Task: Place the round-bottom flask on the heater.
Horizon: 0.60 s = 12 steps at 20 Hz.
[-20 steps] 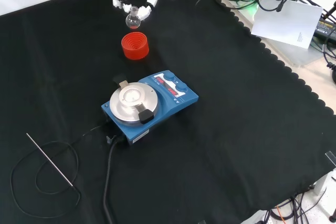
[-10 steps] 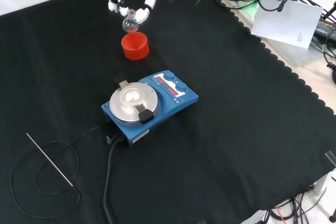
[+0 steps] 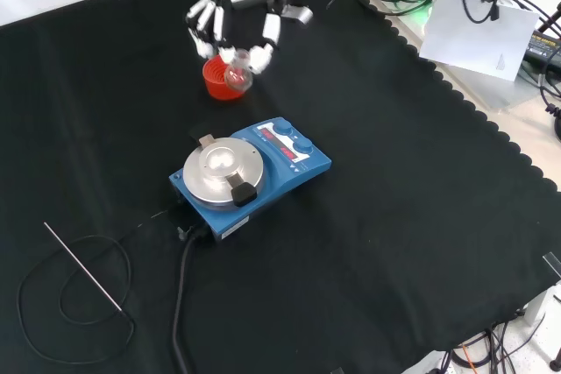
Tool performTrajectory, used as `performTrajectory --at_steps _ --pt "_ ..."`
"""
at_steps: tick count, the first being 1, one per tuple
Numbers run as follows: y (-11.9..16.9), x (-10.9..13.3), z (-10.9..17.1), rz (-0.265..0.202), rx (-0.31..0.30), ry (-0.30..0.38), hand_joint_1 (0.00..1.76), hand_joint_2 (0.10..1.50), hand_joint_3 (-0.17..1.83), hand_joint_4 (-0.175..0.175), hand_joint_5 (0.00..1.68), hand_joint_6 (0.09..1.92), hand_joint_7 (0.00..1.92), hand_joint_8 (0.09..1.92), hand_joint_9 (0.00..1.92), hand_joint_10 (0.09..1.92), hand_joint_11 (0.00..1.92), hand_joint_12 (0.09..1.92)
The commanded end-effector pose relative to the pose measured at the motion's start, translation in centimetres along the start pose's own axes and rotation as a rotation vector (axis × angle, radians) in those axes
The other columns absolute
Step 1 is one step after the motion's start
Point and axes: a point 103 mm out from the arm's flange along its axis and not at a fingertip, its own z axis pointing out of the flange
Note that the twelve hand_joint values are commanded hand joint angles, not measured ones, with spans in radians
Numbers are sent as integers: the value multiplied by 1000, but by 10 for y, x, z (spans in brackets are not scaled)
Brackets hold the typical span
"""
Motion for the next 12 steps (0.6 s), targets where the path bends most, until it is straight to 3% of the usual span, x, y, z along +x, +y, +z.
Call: performTrajectory --at_steps 1,12 --pt "44 -3 -14 68 -2 37 1157 573 731 175 1393 486 746 630 919 545 397 1303" --pt "80 9 -3 52 11 43 1157 572 733 175 1393 487 746 629 919 543 396 1303"
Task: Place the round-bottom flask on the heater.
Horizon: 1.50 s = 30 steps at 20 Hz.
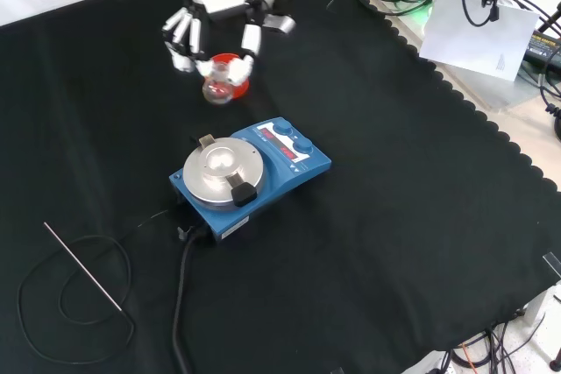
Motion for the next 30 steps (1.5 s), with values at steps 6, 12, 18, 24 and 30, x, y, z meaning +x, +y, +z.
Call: performTrajectory --at_steps 6,12,18,24,30 --pt "29 4 11 18 27 18 1157 571 734 175 1393 487 746 628 919 542 396 1303" --pt "27 14 22 3 48 16 1157 571 735 175 1393 487 747 628 919 541 396 1303" --pt "22 23 30 -15 64 11 1157 570 735 175 1394 487 746 627 920 541 395 1303" --pt "21 29 39 -23 79 7 1158 569 736 175 1394 487 745 627 919 539 393 1303" --pt "22 35 48 -36 95 0 1158 568 738 175 1395 487 744 626 918 539 391 1303"
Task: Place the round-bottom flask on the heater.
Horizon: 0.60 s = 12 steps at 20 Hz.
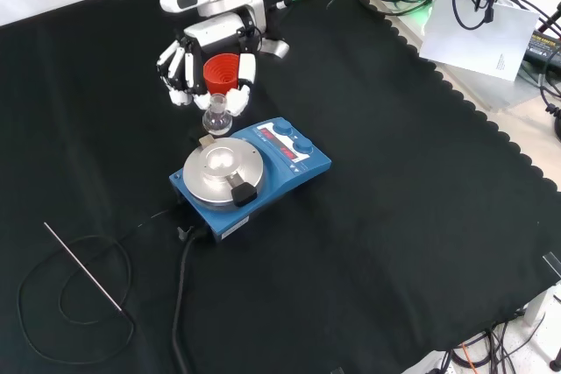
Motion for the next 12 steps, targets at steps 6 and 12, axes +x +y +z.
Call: performTrajectory --at_steps 6,12 --pt "6 10 14 -27 23 -19 1158 567 739 175 1396 486 742 625 917 538 390 1303" --pt "8 13 22 -25 36 -17 1159 567 740 175 1396 486 742 625 917 538 389 1304"
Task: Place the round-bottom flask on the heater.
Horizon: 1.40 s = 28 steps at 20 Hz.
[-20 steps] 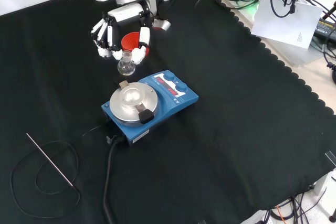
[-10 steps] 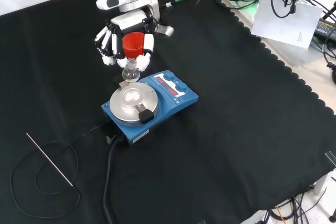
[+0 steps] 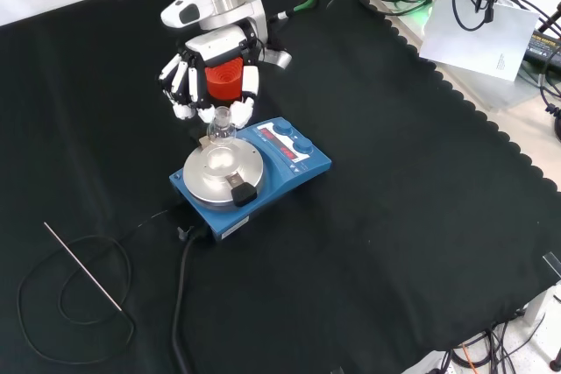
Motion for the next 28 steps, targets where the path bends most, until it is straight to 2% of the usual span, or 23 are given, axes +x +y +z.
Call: performTrajectory --at_steps 1,7,20,22,26,28 --pt "4 2 7 2 13 0 1159 567 740 175 1396 485 742 625 917 538 389 1304" --pt "10 6 15 1 25 -5 1159 566 741 175 1396 485 741 625 916 538 389 1304" --pt "15 -4 33 7 47 -7 1159 565 742 175 1397 485 741 625 914 537 388 1304" --pt "15 -6 34 9 65 4 1159 565 743 175 1396 486 739 625 914 537 387 1304" --pt "15 -7 34 17 101 -28 1114 746 482 175 1260 620 624 657 821 574 342 1327" --pt "15 -8 34 29 129 -44 1068 677 511 22 1074 722 571 690 768 617 311 1334"
